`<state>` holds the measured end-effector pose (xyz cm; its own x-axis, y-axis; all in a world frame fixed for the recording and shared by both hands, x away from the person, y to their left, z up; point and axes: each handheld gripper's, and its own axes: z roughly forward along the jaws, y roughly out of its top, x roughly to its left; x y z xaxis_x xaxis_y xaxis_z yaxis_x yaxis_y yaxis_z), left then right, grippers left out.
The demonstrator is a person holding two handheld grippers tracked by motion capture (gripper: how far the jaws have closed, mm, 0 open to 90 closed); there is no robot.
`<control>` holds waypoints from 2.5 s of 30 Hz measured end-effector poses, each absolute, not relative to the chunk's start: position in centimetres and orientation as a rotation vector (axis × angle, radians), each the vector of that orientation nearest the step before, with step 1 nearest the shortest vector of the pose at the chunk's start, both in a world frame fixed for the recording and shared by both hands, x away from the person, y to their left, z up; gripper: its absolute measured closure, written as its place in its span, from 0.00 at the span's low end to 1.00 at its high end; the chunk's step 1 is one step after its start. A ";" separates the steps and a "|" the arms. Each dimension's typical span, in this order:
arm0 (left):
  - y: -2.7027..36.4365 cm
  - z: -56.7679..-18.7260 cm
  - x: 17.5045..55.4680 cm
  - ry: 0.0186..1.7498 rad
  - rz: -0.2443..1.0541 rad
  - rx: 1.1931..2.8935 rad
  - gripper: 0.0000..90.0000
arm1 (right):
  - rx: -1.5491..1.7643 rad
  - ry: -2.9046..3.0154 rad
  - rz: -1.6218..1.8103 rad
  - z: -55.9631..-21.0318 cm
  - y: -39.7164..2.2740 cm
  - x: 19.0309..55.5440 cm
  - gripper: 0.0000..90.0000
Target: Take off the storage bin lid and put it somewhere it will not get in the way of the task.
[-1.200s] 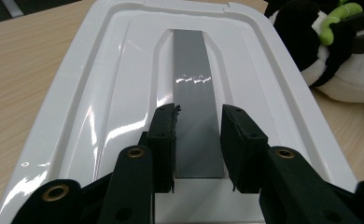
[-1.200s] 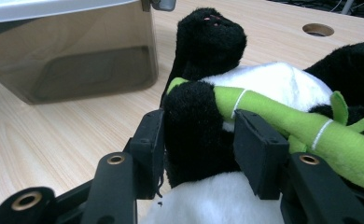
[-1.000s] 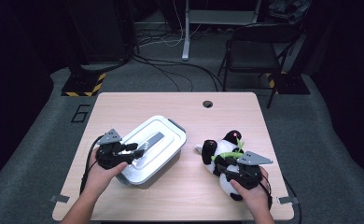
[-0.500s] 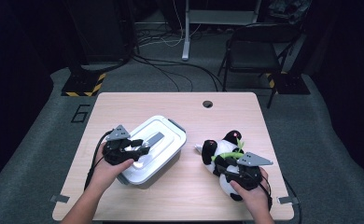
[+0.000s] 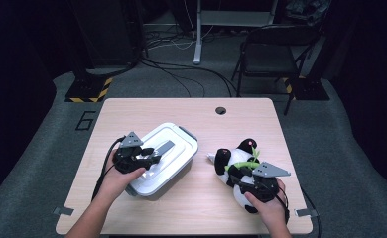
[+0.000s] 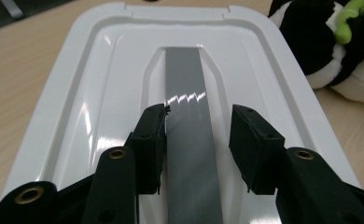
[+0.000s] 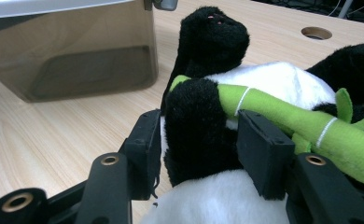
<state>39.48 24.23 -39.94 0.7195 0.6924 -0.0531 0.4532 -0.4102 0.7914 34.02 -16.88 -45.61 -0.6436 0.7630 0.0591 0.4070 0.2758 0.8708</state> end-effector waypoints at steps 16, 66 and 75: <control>23.2 -39.7 40.7 0.879 0.384 2.103 0.73 | 1.064 2.173 1.322 -45.7 -17.0 34.1 0.55; 22.6 -36.1 40.4 0.868 0.400 2.114 0.74 | 1.061 2.163 1.328 -45.8 -17.2 34.1 0.55; 25.2 -35.6 40.6 0.921 0.429 2.090 0.74 | 1.060 2.162 1.328 -45.8 -17.2 34.1 0.55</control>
<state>40.59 25.20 -35.60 0.6784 0.7346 -0.0095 0.4654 -0.4198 0.7792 34.10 -17.21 -45.82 -0.6379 0.7679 0.0579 0.3988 0.2651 0.8779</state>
